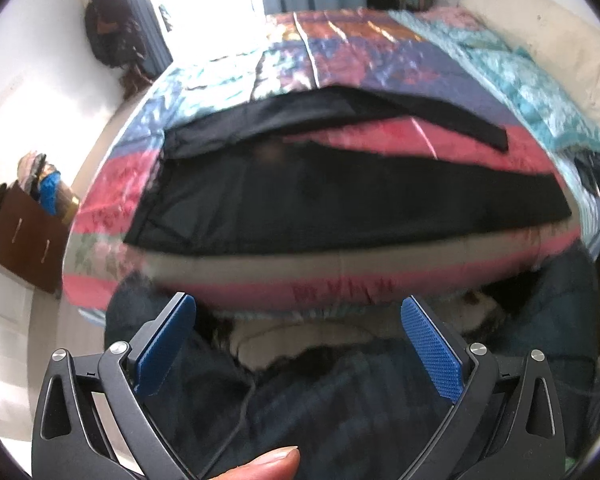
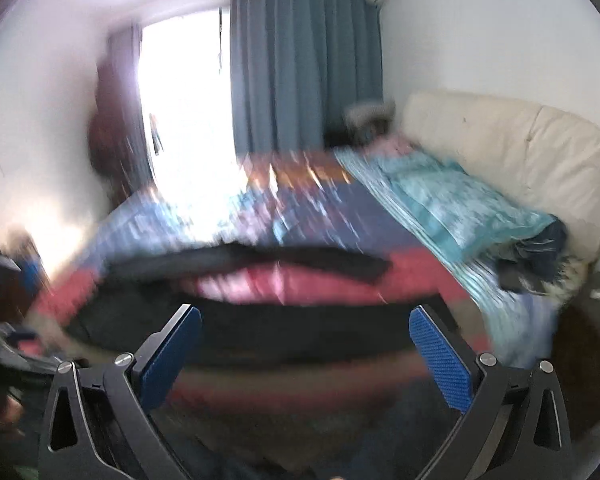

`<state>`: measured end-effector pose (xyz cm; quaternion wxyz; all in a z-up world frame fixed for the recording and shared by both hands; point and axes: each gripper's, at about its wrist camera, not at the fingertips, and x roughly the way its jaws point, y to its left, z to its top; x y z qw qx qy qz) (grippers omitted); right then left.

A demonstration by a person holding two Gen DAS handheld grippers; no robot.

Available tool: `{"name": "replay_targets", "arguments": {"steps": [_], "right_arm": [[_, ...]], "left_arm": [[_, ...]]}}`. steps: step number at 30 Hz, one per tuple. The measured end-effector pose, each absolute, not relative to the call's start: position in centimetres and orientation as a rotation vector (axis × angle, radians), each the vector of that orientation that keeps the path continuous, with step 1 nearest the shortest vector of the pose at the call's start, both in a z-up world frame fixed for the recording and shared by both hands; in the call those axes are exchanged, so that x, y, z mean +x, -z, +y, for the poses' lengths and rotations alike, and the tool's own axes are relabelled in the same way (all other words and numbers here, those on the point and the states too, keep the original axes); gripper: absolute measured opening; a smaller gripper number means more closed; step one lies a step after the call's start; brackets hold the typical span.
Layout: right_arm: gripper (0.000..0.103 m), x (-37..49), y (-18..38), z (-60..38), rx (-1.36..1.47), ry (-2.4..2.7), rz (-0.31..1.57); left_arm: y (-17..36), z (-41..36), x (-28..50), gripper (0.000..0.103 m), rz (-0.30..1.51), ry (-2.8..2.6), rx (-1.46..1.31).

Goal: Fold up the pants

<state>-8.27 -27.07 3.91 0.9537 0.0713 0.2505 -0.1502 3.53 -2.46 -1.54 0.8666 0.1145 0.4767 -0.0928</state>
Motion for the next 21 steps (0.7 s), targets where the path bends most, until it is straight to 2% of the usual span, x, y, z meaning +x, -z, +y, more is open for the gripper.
{"name": "replay_targets", "arguments": {"steps": [1,3,4,6,9,11,12,14,16,18,19,21], "right_arm": [[0.103,-7.2,-3.0,-28.0,0.232,0.253,0.527],[0.103,-3.3,1.3,-30.2,0.419,0.139,0.727],[0.099,-1.0,4.8,-31.7,0.538,0.116,0.854],[0.087,0.8,7.8,-33.5,0.629,0.148,0.91],[0.087,4.5,7.4,-36.6,0.479,0.192,0.825],[0.095,7.9,6.3,-39.7,0.287,0.203,0.736],[0.102,9.7,6.6,-41.3,0.203,0.205,0.735],[0.101,14.7,9.4,-45.1,0.031,0.242,0.836],[0.086,18.4,12.8,-47.8,-0.06,0.214,0.939],[0.079,21.9,17.3,-49.9,-0.159,0.154,1.077],[0.074,23.0,18.6,-50.5,-0.198,0.149,1.109],[0.071,24.5,21.1,-51.9,-0.262,0.156,1.142]], "left_arm": [[1.2,-2.5,4.4,0.103,0.982,0.187,0.236],[0.7,-2.5,6.3,0.103,0.962,0.168,0.215],[0.5,-2.4,7.5,0.103,0.949,0.152,0.191],[0.2,-2.1,9.3,0.102,0.93,0.109,0.144],[0.1,-1.3,11.4,0.103,0.918,0.079,0.07],[0.8,-0.8,12.5,0.103,0.932,0.064,0.04],[1.3,-0.6,12.9,0.103,0.945,0.057,0.033],[2.8,-0.4,13.8,0.102,0.999,0.041,0.026],[4.4,-0.5,14.4,0.102,1.065,0.016,0.039],[5.4,-0.5,14.4,0.102,1.089,-0.005,0.049],[5.9,-0.5,14.5,0.102,1.104,-0.019,0.054],[6.7,-0.7,14.8,0.102,1.135,-0.036,0.058]]}}
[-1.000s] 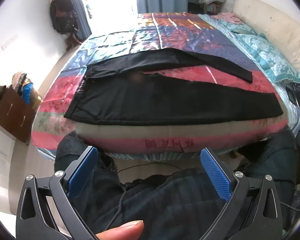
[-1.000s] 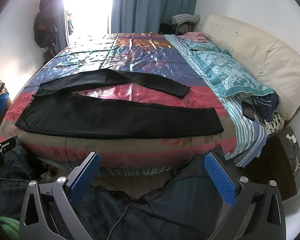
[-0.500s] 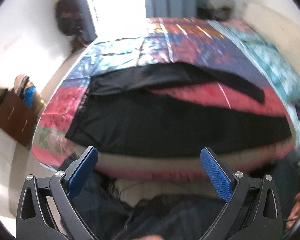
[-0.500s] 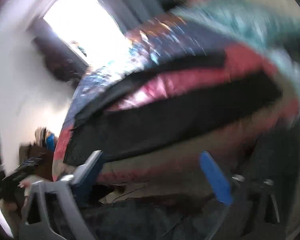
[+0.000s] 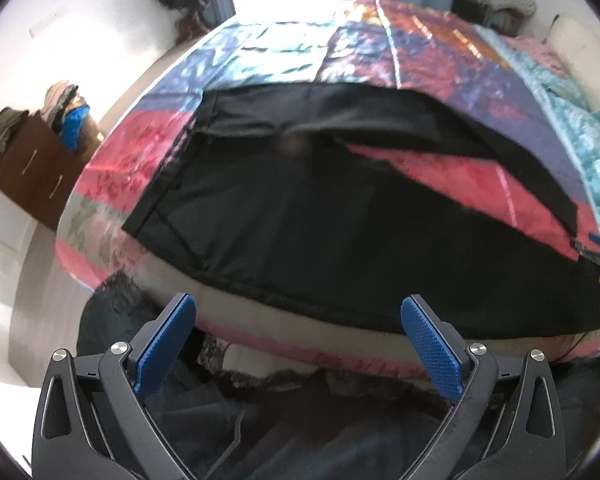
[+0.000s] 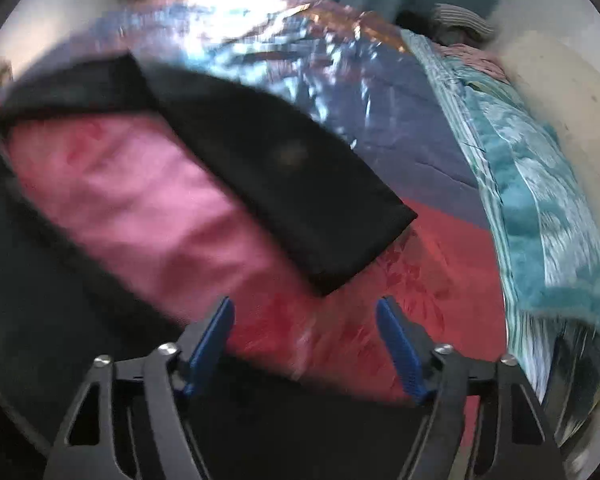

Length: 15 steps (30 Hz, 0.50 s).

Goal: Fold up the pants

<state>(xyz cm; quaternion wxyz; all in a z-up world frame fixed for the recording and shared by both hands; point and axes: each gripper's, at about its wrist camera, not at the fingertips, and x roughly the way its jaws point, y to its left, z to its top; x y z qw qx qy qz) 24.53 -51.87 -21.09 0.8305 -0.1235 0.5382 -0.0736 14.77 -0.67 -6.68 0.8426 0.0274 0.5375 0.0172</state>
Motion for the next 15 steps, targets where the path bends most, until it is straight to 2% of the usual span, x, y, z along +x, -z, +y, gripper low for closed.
{"name": "replay_targets", "arguments": {"steps": [2,3,5,6,11,15], "right_arm": [[0.07,26.5,22.8,-53.4,-0.285,0.183,1.158],[0.061,26.4,23.1,-53.5,-0.294,0.188,1.158],[0.032,26.5,23.3,-53.9,-0.29,0.165,1.147],[0.013,27.0,23.0,-54.1,-0.286,0.162,1.148],[0.011,28.0,14.2,-55.0,-0.144,0.085,1.07],[0.011,33.4,7.0,-58.6,-0.071,0.093,1.013]], "left_arm": [[7.7,-0.9,15.2,0.102,1.173,-0.046,0.059],[8.2,-1.1,15.5,0.102,1.191,-0.047,0.062],[8.8,-1.6,15.9,0.102,1.21,-0.046,0.074],[9.0,-1.9,16.2,0.102,1.216,-0.046,0.089],[9.5,-3.0,17.5,0.102,1.203,-0.027,0.132],[10.6,-4.7,19.1,0.102,1.23,0.005,0.132]]}}
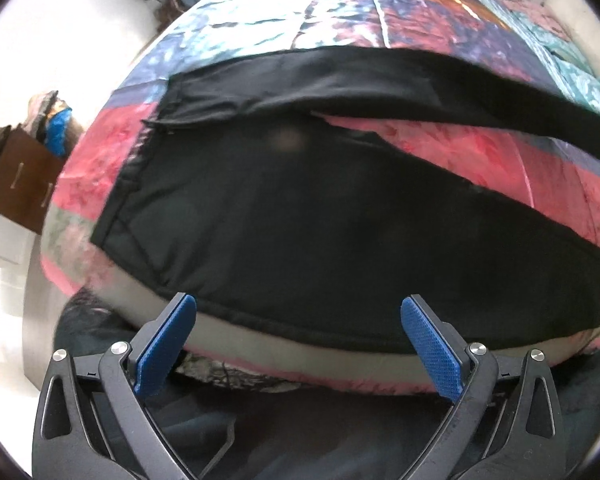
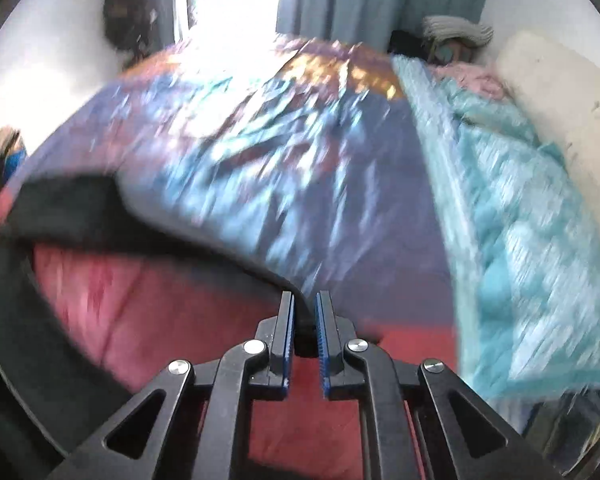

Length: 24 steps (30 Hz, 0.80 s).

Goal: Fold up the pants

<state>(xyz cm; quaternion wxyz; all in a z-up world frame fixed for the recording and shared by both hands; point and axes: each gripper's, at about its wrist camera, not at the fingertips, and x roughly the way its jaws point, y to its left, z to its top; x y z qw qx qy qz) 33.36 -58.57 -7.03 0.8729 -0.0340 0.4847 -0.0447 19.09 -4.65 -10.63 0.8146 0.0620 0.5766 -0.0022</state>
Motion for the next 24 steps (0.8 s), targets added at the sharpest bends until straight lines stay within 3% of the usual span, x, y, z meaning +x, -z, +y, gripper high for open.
{"name": "replay_targets", "arguments": {"steps": [2,4,6,12,20,24], "right_arm": [[0.011,38.3,6.0,-61.8,-0.025,0.158,1.008],[0.024,42.5,6.8,-65.4,0.018,0.285,0.989],[0.028,44.5,8.3,-67.9,0.038,0.434,0.991],[0.028,44.4,14.9,-67.8,0.326,0.331,0.999],[0.029,48.9,20.9,-45.7,0.283,-0.286,1.034],[0.042,50.6,23.0,-34.2,0.088,-0.461,1.066]], "left_arm": [[11.1,-5.7,19.7,0.102,1.248,0.027,0.127],[11.3,-6.9,20.1,0.102,1.259,0.055,0.128],[11.2,-7.4,20.3,0.102,1.261,0.073,0.129],[13.1,-6.1,22.8,0.102,1.268,0.02,0.131],[14.4,-8.1,35.1,0.102,1.044,0.003,0.173],[19.1,-10.0,44.0,0.102,1.038,-0.073,0.241]]}}
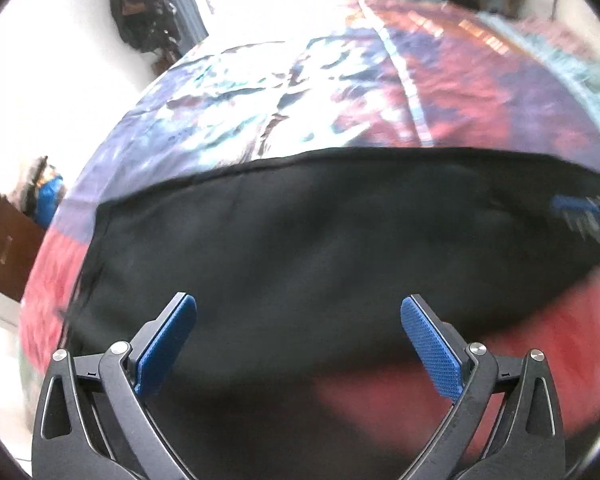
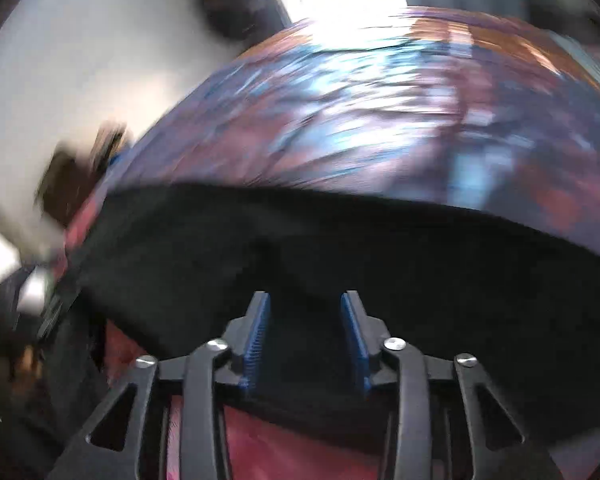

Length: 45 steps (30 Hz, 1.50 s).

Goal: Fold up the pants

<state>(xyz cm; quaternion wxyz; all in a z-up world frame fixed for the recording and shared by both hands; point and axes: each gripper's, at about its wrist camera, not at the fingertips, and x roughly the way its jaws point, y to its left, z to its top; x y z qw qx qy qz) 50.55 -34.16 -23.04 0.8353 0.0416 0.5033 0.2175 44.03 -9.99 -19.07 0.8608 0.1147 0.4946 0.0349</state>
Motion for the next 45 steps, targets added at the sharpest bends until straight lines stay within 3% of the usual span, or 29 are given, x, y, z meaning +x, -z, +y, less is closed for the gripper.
{"name": "replay_targets", "arguments": {"steps": [2,5,8,10,12,17,21,23,26,27,30,35,37,39,45], "right_arm": [[0.043,51.2,25.5,-30.8,-0.074,-0.471,1.126],[0.041,51.3,25.7,-32.8,-0.129,-0.448,1.073],[0.038,51.7,25.8,-40.7,-0.049,-0.274,1.09],[0.047,50.7,25.8,-47.5,-0.032,-0.038,1.126],[0.047,48.9,25.3,-52.2,-0.018,0.151,1.153],[0.047,38.5,19.9,-51.2,-0.006,0.188,1.082],[0.063,27.1,18.3,-42.9,0.115,-0.025,1.076],[0.063,22.2,19.8,-39.2,0.151,-0.077,1.1],[0.06,17.2,23.3,-41.3,0.219,0.045,1.172],[0.054,15.8,23.3,-42.9,0.264,0.081,1.142],[0.055,12.6,21.7,-49.3,0.278,0.424,1.132],[0.058,14.9,18.0,-53.6,0.309,0.519,1.023],[0.076,18.7,17.0,-52.9,0.256,0.477,0.977],[0.081,25.2,17.2,-51.5,0.202,0.386,0.928],[0.081,37.9,22.5,-52.0,0.064,0.435,0.99]], "left_arm": [[22.6,-10.1,46.3,0.103,1.105,-0.12,0.29],[22.8,-8.8,46.4,0.103,1.038,-0.058,0.237],[22.5,-7.4,46.5,0.103,1.067,-0.032,0.225],[21.6,-6.1,46.2,0.103,1.084,-0.053,0.218],[20.3,-4.8,45.0,0.102,1.088,-0.077,0.199],[17.2,-2.8,36.9,0.102,1.044,-0.002,0.141],[18.3,-4.4,28.9,0.102,1.069,0.063,0.194],[20.5,-5.2,26.5,0.102,1.135,0.068,0.215],[21.8,-4.9,25.2,0.103,1.124,0.053,0.176],[21.7,-4.9,25.4,0.103,1.127,0.04,0.195],[20.0,-4.1,26.7,0.103,1.087,-0.029,0.225],[16.7,-0.4,32.2,0.102,0.973,-0.202,0.145],[15.7,0.9,35.6,0.102,0.917,-0.281,0.101],[15.3,2.1,37.8,0.102,0.891,-0.314,0.07],[20.8,3.8,43.4,0.102,0.98,-0.415,-0.007]]}}
